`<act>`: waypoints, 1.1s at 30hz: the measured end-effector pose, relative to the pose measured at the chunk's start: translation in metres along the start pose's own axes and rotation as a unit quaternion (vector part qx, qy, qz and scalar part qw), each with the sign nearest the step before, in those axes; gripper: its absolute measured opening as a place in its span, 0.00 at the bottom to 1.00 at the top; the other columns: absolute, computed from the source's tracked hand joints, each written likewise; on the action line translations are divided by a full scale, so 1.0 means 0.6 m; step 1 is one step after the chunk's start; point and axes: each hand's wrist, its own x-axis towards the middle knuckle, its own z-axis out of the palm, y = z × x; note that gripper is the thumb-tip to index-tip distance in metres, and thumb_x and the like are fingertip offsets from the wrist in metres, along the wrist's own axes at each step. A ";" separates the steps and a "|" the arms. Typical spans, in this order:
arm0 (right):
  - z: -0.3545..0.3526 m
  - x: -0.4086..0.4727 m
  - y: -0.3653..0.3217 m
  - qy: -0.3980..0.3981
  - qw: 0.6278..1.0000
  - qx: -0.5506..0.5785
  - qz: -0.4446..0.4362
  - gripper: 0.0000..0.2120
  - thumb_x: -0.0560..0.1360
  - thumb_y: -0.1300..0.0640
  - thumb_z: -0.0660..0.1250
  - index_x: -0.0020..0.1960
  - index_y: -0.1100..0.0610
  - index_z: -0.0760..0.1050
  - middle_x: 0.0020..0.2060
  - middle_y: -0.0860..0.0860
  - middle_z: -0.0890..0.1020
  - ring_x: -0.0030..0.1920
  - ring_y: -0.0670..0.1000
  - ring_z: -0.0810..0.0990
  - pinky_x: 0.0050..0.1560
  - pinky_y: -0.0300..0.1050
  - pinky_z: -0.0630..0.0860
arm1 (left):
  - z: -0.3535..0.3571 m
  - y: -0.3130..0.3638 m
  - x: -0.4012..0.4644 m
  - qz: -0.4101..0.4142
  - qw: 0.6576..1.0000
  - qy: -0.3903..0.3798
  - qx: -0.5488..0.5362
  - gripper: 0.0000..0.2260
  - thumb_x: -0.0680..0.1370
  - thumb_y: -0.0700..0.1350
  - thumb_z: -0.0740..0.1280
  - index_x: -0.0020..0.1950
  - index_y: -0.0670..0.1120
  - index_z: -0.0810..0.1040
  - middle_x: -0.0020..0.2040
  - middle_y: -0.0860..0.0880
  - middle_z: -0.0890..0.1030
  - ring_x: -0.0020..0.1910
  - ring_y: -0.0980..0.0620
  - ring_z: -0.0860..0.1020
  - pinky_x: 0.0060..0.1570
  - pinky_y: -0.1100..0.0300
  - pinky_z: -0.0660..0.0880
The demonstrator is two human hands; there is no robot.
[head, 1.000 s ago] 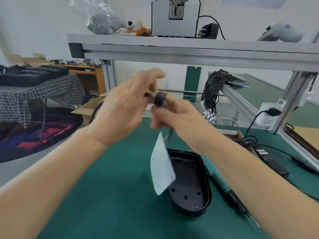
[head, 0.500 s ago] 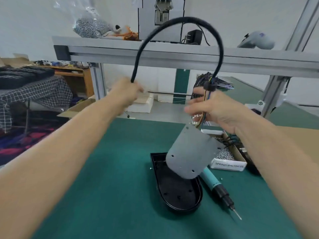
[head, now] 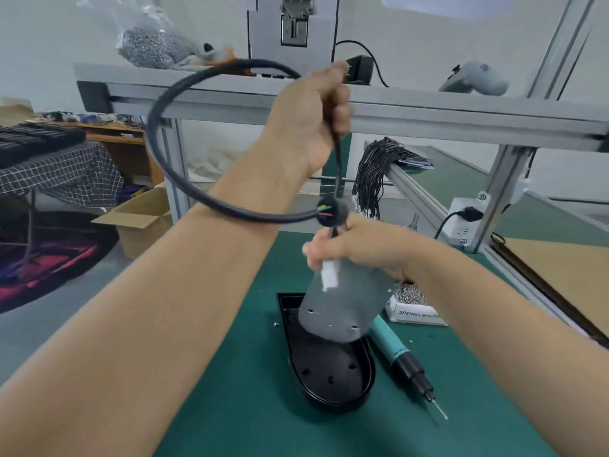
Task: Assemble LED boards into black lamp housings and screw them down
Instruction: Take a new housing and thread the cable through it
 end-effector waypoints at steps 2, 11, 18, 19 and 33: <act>-0.025 -0.002 0.003 0.093 0.995 -0.027 -0.004 0.15 0.77 0.50 0.66 0.35 0.53 0.82 0.34 0.43 0.83 0.38 0.46 0.79 0.40 0.36 0.71 | -0.022 -0.006 -0.005 0.004 0.994 -0.023 0.109 0.05 0.79 0.36 0.62 0.50 0.46 0.72 0.34 0.50 0.73 0.32 0.55 0.70 0.33 0.63 0.66; -0.094 0.004 0.050 0.187 0.942 -0.239 0.146 0.23 0.77 0.38 0.61 0.36 0.55 0.79 0.26 0.49 0.77 0.26 0.47 0.76 0.32 0.40 0.72 | -0.268 -0.228 -0.131 -0.373 0.776 0.058 0.505 0.15 0.73 0.42 0.71 0.40 0.44 0.63 0.27 0.48 0.61 0.22 0.52 0.58 0.25 0.66 0.56; -0.015 0.071 0.075 0.151 0.933 -0.261 0.194 0.22 0.74 0.37 0.66 0.38 0.56 0.76 0.33 0.51 0.76 0.35 0.52 0.76 0.35 0.42 0.70 | -0.286 -0.249 -0.115 -0.234 0.874 0.251 0.343 0.06 0.70 0.31 0.66 0.41 0.40 0.73 0.36 0.41 0.74 0.31 0.47 0.69 0.30 0.60 0.66; -0.009 0.078 0.071 0.145 0.951 -0.196 0.190 0.20 0.74 0.39 0.67 0.36 0.55 0.77 0.31 0.51 0.75 0.32 0.50 0.73 0.32 0.41 0.68 | -0.287 -0.241 -0.112 -0.204 0.881 0.265 0.335 0.05 0.70 0.32 0.66 0.41 0.40 0.73 0.36 0.42 0.74 0.33 0.47 0.70 0.33 0.58 0.66; 0.044 0.136 0.018 0.119 0.900 0.393 0.149 0.09 0.72 0.53 0.73 0.40 0.57 0.76 0.26 0.48 0.78 0.24 0.43 0.77 0.24 0.35 0.74 | -0.277 -0.124 -0.094 -0.064 0.922 0.307 0.226 0.05 0.75 0.39 0.68 0.41 0.48 0.78 0.41 0.46 0.82 0.42 0.47 0.76 0.45 0.53 0.72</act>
